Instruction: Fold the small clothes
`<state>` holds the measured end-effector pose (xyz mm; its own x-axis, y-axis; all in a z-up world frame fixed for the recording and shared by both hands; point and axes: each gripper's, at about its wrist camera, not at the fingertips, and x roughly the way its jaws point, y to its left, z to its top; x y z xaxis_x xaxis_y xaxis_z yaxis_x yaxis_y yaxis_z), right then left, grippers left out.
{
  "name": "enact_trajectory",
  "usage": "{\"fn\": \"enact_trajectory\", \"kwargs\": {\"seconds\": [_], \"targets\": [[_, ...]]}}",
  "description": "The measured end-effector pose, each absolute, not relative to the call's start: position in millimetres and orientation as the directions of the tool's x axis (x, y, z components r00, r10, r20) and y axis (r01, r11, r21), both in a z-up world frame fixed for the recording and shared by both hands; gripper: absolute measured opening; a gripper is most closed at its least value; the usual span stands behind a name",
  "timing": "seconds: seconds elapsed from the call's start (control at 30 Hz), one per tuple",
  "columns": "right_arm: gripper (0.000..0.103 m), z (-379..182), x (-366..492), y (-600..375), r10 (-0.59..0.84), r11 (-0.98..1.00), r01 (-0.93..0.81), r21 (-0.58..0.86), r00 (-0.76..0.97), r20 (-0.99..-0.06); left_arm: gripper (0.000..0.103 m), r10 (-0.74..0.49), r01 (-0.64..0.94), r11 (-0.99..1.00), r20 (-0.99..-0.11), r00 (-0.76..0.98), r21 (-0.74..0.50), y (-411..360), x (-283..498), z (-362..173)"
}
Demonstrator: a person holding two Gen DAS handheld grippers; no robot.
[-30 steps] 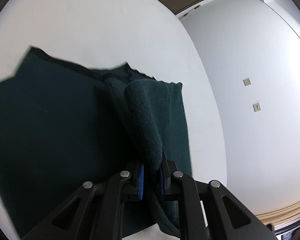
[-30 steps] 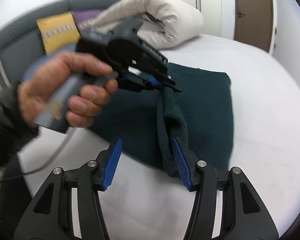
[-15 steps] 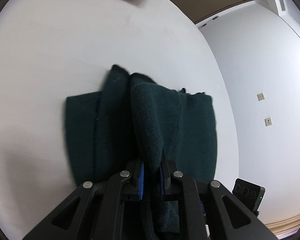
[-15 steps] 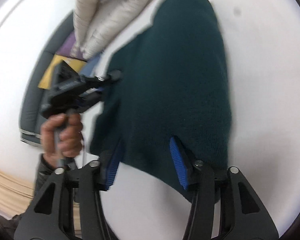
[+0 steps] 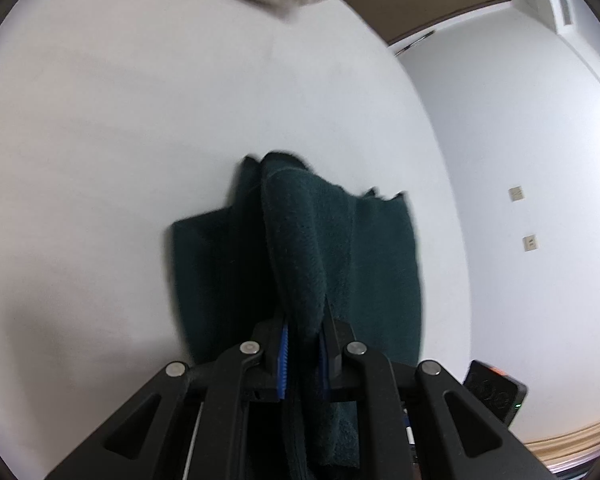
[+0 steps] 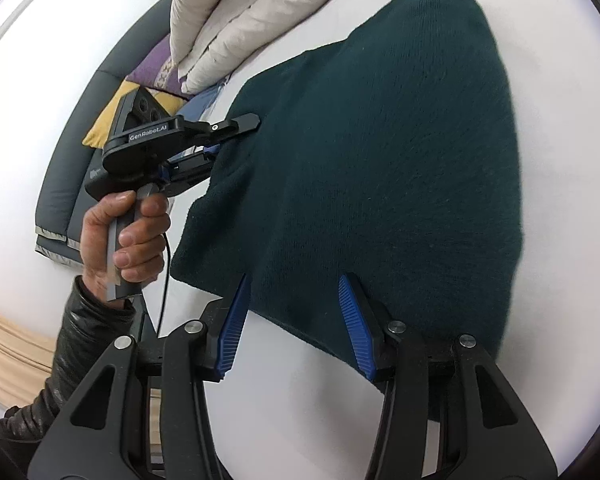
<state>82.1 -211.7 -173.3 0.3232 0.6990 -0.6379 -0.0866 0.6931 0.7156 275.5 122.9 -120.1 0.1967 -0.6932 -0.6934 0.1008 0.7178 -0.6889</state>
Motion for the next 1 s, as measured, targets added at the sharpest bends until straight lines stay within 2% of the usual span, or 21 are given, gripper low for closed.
{"fn": "enact_trajectory", "kwargs": {"seconds": [0.07, 0.17, 0.27, 0.4, 0.53, 0.7, 0.87, 0.9, 1.0], "targets": [[0.046, -178.6, 80.8, -212.4, 0.699, 0.691, -0.069, 0.720, 0.320, -0.640, 0.014, -0.694, 0.069, 0.715, -0.693, 0.198, -0.696, 125.8, 276.2, -132.0], [0.045, -179.8, 74.1, -208.1, 0.692, 0.700, -0.080, 0.710, 0.323, -0.646, 0.014, -0.746, 0.026, 0.649, -0.630, 0.217, -0.760, 134.5, 270.6, -148.2], [0.044, -180.1, 69.4, -209.1, 0.689, 0.703, -0.084, 0.706, 0.323, -0.649, 0.017, -0.730, 0.034, 0.665, -0.640, 0.238, -0.746, 146.7, 267.3, -150.0], [0.044, -174.7, 68.0, -209.8, 0.701, 0.688, -0.079, 0.722, 0.332, -0.632, 0.018, -0.643, 0.086, 0.749, -0.690, 0.333, -0.657, 153.5, 253.6, -117.1], [0.045, -160.0, 70.4, -211.2, 0.711, 0.668, -0.084, 0.739, 0.366, -0.600, 0.018, -0.624, 0.153, 0.767, -0.669, 0.403, -0.623, 157.8, 230.2, -84.0], [0.045, -148.8, 77.1, -219.5, 0.733, 0.624, -0.080, 0.777, 0.404, -0.547, 0.018, -0.652, 0.284, 0.756, -0.638, 0.410, -0.590, 123.8, 194.5, -65.1], [0.045, -149.6, 77.6, -227.3, 0.749, 0.598, -0.063, 0.799, 0.399, -0.529, 0.018, -0.531, 0.332, 0.843, -0.751, 0.393, -0.422, 93.5, 170.9, -94.6], [0.045, -153.7, 77.9, -228.6, 0.747, 0.600, -0.046, 0.799, 0.389, -0.538, 0.015, -0.473, 0.322, 0.874, -0.786, 0.397, -0.363, 93.3, 168.5, -107.5], [0.044, -165.3, 76.9, -226.9, 0.754, 0.597, -0.021, 0.802, 0.356, -0.552, 0.006, -0.497, 0.315, 0.863, -0.781, 0.380, -0.396, 107.3, 163.0, -127.5]]}}
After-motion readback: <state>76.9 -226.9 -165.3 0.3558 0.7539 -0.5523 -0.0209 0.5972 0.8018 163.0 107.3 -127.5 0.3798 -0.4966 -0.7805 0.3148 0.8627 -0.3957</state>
